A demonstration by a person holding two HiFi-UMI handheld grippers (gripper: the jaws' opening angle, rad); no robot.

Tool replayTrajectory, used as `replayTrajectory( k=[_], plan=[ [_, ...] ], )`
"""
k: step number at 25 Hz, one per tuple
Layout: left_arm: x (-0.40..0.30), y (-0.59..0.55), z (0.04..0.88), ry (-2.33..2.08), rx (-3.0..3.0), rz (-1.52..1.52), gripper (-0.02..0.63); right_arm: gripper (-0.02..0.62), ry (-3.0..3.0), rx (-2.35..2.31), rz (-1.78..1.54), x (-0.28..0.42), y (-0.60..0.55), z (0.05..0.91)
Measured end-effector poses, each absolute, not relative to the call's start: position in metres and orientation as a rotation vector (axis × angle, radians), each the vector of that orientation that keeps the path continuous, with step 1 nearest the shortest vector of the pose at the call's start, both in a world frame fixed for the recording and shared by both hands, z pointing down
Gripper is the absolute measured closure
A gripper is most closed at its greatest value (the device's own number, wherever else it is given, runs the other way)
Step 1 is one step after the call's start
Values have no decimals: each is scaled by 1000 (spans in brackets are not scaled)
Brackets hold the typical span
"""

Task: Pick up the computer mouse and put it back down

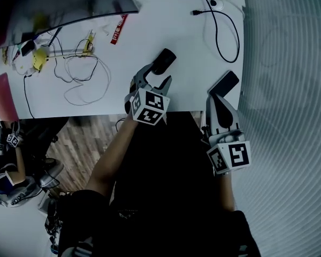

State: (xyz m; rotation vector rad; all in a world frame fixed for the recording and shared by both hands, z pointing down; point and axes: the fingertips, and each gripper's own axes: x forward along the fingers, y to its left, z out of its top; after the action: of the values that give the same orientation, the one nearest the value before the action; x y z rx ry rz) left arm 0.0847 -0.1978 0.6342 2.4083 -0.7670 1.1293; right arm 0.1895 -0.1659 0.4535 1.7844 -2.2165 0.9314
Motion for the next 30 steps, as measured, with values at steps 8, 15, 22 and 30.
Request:
replayTrajectory(
  k=[8, 15, 22, 30],
  plan=[
    [91, -211, 673, -710, 2335, 1269, 333, 595, -2135, 1841, 986, 203, -168, 469],
    [96, -221, 697, -683, 2246, 1360, 327, 595, -2055, 1877, 1013, 216, -165, 478],
    [99, -221, 715, -634, 2200, 1437, 321, 597, -1984, 1903, 1030, 223, -157, 489],
    [101, -225, 722, -629, 2174, 1463, 321, 597, -1957, 1939, 1037, 228, -155, 492]
  ],
)
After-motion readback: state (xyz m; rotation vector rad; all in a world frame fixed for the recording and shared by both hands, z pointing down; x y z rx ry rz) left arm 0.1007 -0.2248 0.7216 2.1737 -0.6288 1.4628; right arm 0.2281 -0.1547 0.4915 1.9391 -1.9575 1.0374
